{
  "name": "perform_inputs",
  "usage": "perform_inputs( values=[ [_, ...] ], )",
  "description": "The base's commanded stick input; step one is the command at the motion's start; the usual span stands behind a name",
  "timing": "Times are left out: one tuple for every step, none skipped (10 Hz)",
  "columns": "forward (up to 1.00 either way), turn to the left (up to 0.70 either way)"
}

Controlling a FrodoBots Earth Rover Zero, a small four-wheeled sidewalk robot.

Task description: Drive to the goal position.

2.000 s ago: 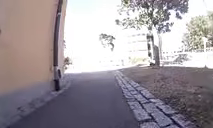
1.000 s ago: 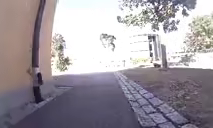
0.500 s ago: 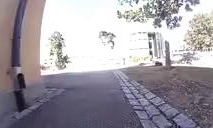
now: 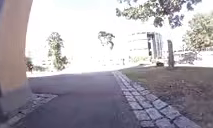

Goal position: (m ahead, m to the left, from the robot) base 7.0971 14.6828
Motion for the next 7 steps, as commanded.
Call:
perform_inputs(
  values=[
    [0.7, 0.0],
    [0.7, 0.0],
    [0.7, 0.01],
    [0.7, 0.24],
    [0.7, 0.35],
    [0.7, 0.35],
    [0.7, 0.35]
  ],
)
